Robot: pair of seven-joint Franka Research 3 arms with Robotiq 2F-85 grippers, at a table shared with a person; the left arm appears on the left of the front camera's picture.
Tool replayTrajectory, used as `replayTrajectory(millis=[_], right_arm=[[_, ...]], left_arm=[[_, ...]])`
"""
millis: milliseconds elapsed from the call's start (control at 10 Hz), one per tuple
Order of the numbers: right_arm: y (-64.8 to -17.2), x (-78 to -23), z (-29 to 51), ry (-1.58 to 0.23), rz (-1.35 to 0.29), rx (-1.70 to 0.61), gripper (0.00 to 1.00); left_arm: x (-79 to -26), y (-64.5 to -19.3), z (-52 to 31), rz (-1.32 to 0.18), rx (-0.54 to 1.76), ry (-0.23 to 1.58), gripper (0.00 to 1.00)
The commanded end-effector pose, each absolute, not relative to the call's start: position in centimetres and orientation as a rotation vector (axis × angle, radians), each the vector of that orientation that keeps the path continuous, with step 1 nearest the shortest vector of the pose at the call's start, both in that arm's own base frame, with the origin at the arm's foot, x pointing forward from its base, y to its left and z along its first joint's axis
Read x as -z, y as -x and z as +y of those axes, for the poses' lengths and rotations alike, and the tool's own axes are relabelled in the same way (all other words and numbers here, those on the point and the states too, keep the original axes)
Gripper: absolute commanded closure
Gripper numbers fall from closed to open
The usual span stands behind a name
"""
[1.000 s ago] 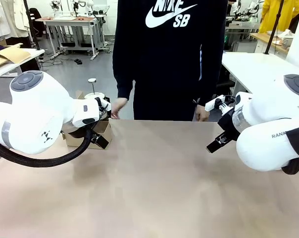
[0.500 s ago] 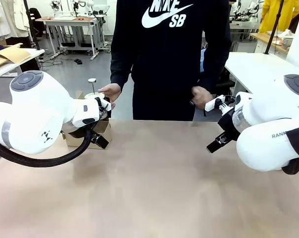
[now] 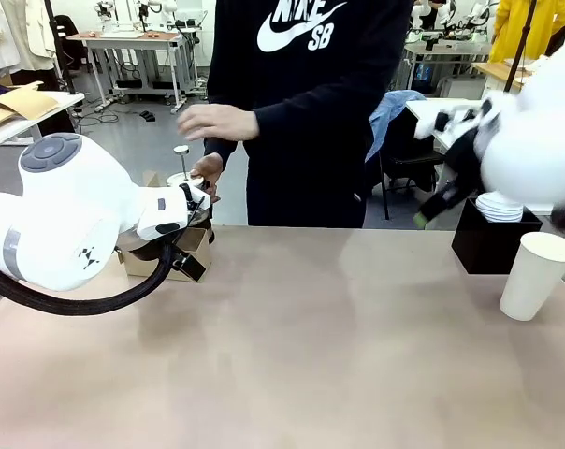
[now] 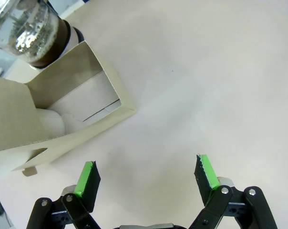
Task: Pour a drink into a cup and package it in a carrier.
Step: Pick up the 600 ml Paper Cup and place it in the middle top area of the table.
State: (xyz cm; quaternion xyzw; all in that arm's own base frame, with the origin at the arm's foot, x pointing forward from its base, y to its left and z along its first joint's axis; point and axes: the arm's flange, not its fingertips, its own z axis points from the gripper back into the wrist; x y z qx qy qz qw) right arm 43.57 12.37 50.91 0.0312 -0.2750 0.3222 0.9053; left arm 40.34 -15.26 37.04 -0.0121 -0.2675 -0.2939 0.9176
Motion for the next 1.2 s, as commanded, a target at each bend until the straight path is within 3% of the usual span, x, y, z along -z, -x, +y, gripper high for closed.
replayTrajectory(millis=[0, 300, 700, 800, 1000, 1100], right_arm=[[-44.5, -56.3, 7.0, -0.218, -0.589, -0.768, 0.00], [-42.8, -58.3, -5.4, -0.437, -0.714, -0.902, 0.00], [-39.8, -49.0, -21.2, -0.729, -1.035, -0.951, 0.00], [-38.9, -46.8, -23.4, -0.766, -1.141, -0.987, 0.00], [-40.5, -42.6, -25.1, -0.830, -1.155, -0.922, 0.00], [-36.1, -46.5, -23.9, -0.714, -1.173, -0.922, 0.00]], left_arm=[[-37.0, -40.3, -15.2, -0.550, 0.604, 0.025, 0.00], [-37.0, -40.3, -15.2, -0.550, 0.604, 0.025, 0.00], [-37.0, -40.3, -15.2, -0.550, 0.604, 0.025, 0.00], [-37.0, -40.3, -15.2, -0.550, 0.604, 0.025, 0.00], [-37.0, -40.3, -15.2, -0.550, 0.604, 0.025, 0.00], [-37.0, -40.3, -15.2, -0.550, 0.604, 0.025, 0.00]])
